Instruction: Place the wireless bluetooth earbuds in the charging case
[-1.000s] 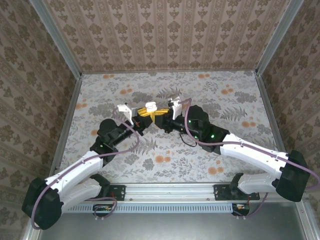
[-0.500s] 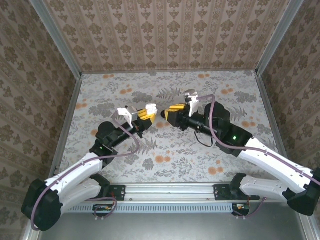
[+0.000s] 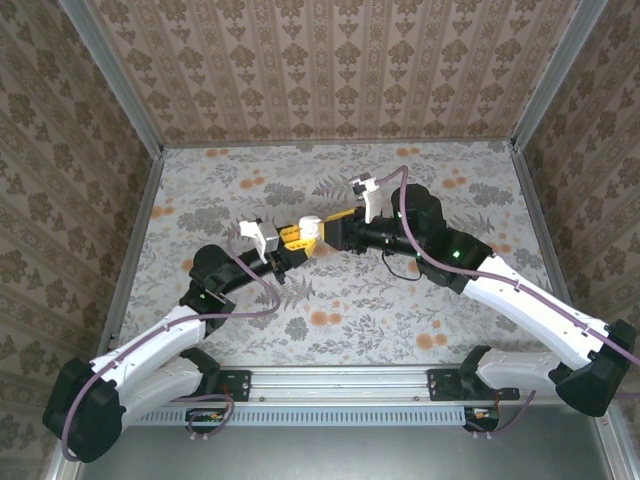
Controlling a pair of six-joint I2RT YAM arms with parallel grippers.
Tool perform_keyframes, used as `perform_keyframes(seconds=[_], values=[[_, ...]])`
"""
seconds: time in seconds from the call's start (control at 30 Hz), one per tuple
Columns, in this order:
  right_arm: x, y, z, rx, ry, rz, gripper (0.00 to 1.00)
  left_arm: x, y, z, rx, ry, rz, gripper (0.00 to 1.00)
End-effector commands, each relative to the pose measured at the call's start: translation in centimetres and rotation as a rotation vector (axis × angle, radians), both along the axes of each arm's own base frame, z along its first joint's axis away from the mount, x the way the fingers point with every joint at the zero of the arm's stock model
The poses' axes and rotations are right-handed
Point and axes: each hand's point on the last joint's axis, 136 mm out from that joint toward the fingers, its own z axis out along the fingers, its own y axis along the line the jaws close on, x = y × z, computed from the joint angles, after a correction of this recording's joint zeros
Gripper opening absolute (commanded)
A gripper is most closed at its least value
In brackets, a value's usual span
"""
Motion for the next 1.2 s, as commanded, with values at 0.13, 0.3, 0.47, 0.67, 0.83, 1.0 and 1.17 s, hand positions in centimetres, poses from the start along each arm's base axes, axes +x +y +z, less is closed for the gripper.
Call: perform_keyframes(seconds=[0.13, 0.3, 0.47, 0.67, 0.83, 1.0, 1.17], values=[[-0.5, 0.1, 0.1, -0.007, 0.081, 0.015, 0.38, -0.3, -0.2, 1.3, 0.03, -0.058, -0.009, 0.0], [0.2, -0.7, -1.5, -0.092, 0.152, -0.049, 0.38, 0.2, -0.2, 0.8, 0.057, -0.056, 0.018, 0.0], [0.6, -1.0, -2.5, -0.135, 0.217, -0.09, 0.39, 0.5, -0.2, 0.4, 0.079, -0.049, 0.03, 0.0], [0.8, -0.8, -2.9, -0.148, 0.247, -0.094, 0.4, 0.5, -0.3, 0.0, 0.105, -0.051, 0.03, 0.0], [0.8, -0.5, -3.1, -0.152, 0.26, -0.089, 0.41, 0.6, -0.3, -0.1, 0.119, -0.052, 0.03, 0.0], [0.8, -0.2, -3.5, -0.161, 0.272, -0.085, 0.42, 0.6, -0.4, -0.2, 0.127, -0.049, 0.028, 0.0], [0.8, 0.3, -3.9, -0.172, 0.281, -0.077, 0.42, 0.7, -0.5, -0.3, 0.133, -0.05, 0.027, 0.0]])
